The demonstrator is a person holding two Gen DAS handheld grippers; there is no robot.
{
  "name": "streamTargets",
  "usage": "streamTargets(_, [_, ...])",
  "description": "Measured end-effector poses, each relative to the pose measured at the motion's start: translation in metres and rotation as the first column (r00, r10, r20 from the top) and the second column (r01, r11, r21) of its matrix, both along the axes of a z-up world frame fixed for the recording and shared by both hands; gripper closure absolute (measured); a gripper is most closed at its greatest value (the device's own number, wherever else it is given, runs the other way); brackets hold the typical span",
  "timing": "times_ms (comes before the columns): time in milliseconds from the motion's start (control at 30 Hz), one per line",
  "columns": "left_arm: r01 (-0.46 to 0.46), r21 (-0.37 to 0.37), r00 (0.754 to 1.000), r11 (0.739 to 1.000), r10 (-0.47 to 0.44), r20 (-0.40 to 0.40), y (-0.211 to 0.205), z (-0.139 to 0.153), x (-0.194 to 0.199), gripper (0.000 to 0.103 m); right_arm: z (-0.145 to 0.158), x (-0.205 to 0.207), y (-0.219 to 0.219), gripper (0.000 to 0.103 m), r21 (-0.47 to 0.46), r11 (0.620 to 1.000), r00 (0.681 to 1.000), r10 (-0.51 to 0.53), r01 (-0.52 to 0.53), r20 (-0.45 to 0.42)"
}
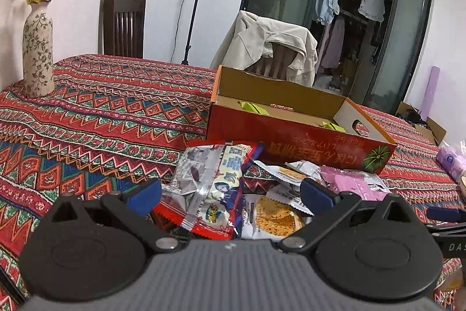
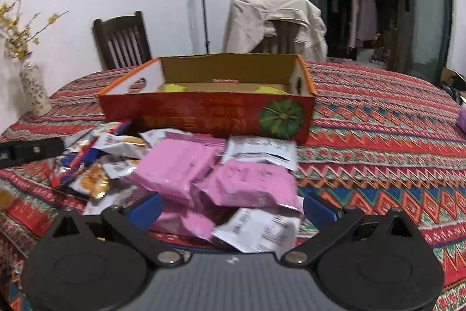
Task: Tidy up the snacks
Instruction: 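Withdraw both grippers from the box back toward the snack pile, then grasp a white printed packet from the pile with the right gripper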
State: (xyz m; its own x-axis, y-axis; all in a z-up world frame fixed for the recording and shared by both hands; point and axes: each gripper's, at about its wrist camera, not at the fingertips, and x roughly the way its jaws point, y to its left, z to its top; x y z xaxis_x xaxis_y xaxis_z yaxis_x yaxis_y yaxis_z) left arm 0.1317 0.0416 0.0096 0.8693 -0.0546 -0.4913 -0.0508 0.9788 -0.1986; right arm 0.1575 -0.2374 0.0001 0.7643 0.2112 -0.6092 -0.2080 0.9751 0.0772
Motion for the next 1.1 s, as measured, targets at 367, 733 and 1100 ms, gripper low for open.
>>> streamTargets(367, [0.000, -0.047, 1.000, 0.999, -0.001, -0.012, 0.008, -0.007, 0.004, 0.000, -0.023, 0.006, -0.019, 0.000, -0.020, 0.998, 0.994, -0.066, 0.064, -0.086])
streamTargets(733, [-0.017, -0.050, 1.000, 0.999, 0.016, -0.017, 0.009, -0.009, 0.005, 0.000, -0.027, 0.026, -0.021, 0.012, 0.019, 0.994, 0.989, -0.101, 0.103, -0.110])
streamTargets(1100, [-0.026, -0.059, 0.999, 0.998, 0.024, -0.025, 0.010, -0.011, 0.007, 0.000, -0.030, 0.007, -0.013, 0.046, -0.090, 0.995, 0.998, -0.045, 0.042, -0.035])
